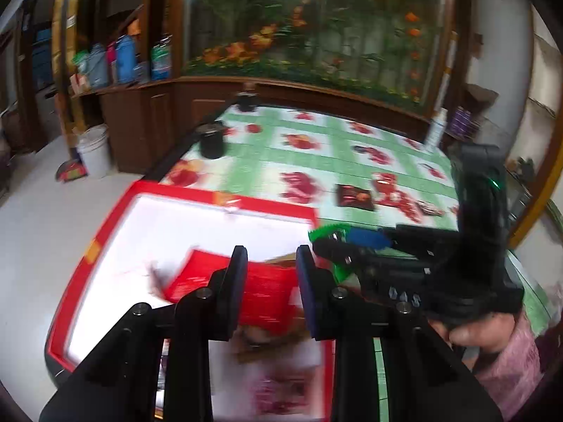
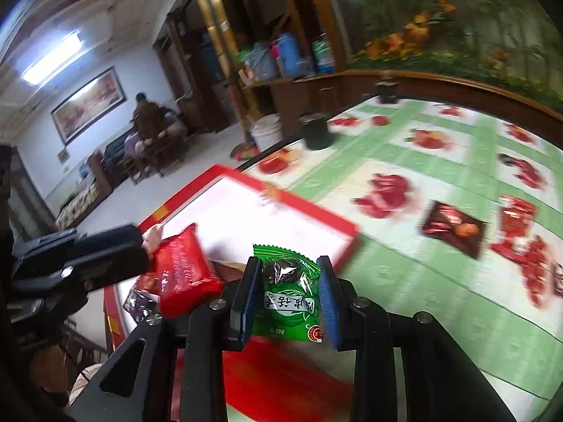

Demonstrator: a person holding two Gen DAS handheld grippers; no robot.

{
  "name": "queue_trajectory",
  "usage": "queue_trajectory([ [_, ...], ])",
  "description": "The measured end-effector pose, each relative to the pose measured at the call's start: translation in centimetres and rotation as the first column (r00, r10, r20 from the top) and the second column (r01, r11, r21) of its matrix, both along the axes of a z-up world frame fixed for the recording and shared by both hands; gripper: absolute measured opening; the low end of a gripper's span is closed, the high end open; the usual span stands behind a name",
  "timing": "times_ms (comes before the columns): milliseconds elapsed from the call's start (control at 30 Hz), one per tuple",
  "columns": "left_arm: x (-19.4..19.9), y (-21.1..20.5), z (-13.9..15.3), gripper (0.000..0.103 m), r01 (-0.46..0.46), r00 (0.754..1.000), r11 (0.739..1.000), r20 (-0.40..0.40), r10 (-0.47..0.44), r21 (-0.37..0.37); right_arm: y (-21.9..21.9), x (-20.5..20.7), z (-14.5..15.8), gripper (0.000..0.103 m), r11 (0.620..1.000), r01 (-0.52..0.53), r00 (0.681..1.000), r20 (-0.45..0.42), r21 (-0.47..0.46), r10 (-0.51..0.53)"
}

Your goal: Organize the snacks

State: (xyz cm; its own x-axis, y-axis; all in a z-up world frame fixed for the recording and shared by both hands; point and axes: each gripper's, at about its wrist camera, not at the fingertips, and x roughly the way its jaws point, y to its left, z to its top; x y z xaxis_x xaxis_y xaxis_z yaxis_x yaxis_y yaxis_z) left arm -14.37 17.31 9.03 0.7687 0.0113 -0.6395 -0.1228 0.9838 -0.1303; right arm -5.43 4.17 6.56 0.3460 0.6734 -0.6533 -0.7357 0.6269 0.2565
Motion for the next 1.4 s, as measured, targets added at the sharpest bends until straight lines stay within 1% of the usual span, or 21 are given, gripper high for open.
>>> queue_trajectory([
  [167,-0.3,2.7,-1.4,0.026,-0.062,0.998,0.998,-0.028,0.061,-0.029,4.5,-1.1,-1.1,0.034,0.997,-0.07,0.997,-0.024,-0.037,0.069],
  [200,-0.3,2.8,-1.6,0.026,-0.066,0.997,0.997,-0.033,0.065,-0.032,5.0,-1.2,-1.2,0.037,0.996,-0.078,0.997,-0.023,-0.036,0.077],
  [267,-0.4,2.8,-1.9,0.026,-0.061,0.997,0.998,-0.041,0.059,-0.035,5.3,-1.5,-1.1,0.04,0.995,-0.098,0.995,-0.024,-0.031,0.097],
  [333,-0.5,2.7,-2.1,0.026,-0.055,0.997,0.998,-0.05,0.053,-0.034,4.6,-1.4,-0.8,0.047,0.994,-0.104,0.994,-0.023,-0.024,0.103],
  [400,-0.6,2.5,-2.1,0.026,-0.05,0.997,0.998,-0.055,0.049,-0.03,2.8,-0.6,-0.2,0.055,0.998,-0.065,0.998,-0.011,0.008,0.065],
  [467,-0.5,1.8,-2.0,0.026,-0.032,0.997,0.999,-0.068,0.03,-0.02,0.6,0.5,0.2,0.058,0.999,-0.02,0.999,-0.024,0.046,0.021],
  [533,-0.5,0.6,-1.7,0.026,0.0,0.998,1.0,-0.067,-0.001,-0.003,-2.6,2.0,0.7,0.059,0.996,0.065,0.998,-0.012,0.054,-0.065],
  [600,-0.2,-1.0,-1.4,0.036,0.059,0.996,0.998,-0.068,-0.058,0.011,-5.5,3.3,0.9,0.059,0.988,0.151,0.988,0.009,0.043,-0.152],
  [700,0.5,-4.1,-1.2,0.039,0.185,0.98,0.983,-0.081,-0.184,0.008,-11.1,5.7,1.1,0.059,0.955,0.291,0.957,-0.014,0.055,-0.291],
  [733,0.7,-5.2,-1.2,0.04,0.235,0.969,0.972,-0.088,-0.233,0.015,-13.4,6.6,1.1,0.059,0.936,0.346,0.938,-0.029,0.065,-0.345],
  [767,1.1,-6.6,-1.4,0.046,0.291,0.952,0.956,-0.108,-0.285,0.041,-15.8,7.6,1.0,0.059,0.911,0.407,0.913,-0.041,0.069,-0.405],
  [800,1.3,-7.5,-1.6,0.051,0.32,0.942,0.945,-0.128,-0.31,0.067,-17.3,8.2,0.9,0.06,0.892,0.448,0.894,-0.041,0.065,-0.446],
  [867,1.6,-9.2,-2.1,0.051,0.37,0.923,0.922,-0.161,-0.35,0.118,-20.7,9.9,0.4,0.061,0.84,0.542,0.84,-0.021,0.011,-0.542],
  [900,1.6,-10.0,-2.3,0.051,0.402,0.91,0.906,-0.171,-0.378,0.136,-21.8,10.6,0.1,0.062,0.822,0.569,0.822,-0.031,-0.004,-0.569],
  [967,1.7,-11.0,-2.6,0.051,0.44,0.892,0.885,-0.185,-0.412,0.153,-24.7,12.4,-1.0,0.062,0.775,0.632,0.771,-0.096,-0.011,-0.63],
  [1067,1.8,-11.5,-3.4,0.051,0.47,0.873,0.872,-0.216,-0.436,0.139,-27.3,14.1,-2.4,0.062,0.724,0.69,0.712,-0.181,0.001,-0.679],
  [1133,1.7,-11.7,-4.0,0.051,0.486,0.861,0.867,-0.234,-0.452,0.109,-27.7,14.8,-2.9,0.062,0.704,0.711,0.694,-0.165,0.002,-0.701],
  [1233,1.6,-11.1,-4.8,0.051,0.483,0.852,0.874,-0.252,-0.458,0.045,-26.8,15.3,-3.4,0.062,0.709,0.704,0.704,-0.097,-0.032,-0.704],
  [1300,1.4,-10.2,-4.8,0.051,0.45,0.869,0.892,-0.25,-0.428,0.037,-25.5,15.8,-4.1,0.061,0.719,0.689,0.718,-0.053,-0.085,-0.694],
  [1333,1.4,-9.7,-4.8,0.051,0.435,0.875,0.899,-0.251,-0.413,0.037,-25.2,16.1,-4.3,0.061,0.728,0.679,0.726,-0.061,-0.095,-0.685],
  [1400,0.9,-8.6,-4.4,0.051,0.406,0.889,0.912,-0.25,-0.383,0.049,-25.1,15.9,-4.1,0.06,0.732,0.677,0.73,-0.062,-0.073,-0.681],
])
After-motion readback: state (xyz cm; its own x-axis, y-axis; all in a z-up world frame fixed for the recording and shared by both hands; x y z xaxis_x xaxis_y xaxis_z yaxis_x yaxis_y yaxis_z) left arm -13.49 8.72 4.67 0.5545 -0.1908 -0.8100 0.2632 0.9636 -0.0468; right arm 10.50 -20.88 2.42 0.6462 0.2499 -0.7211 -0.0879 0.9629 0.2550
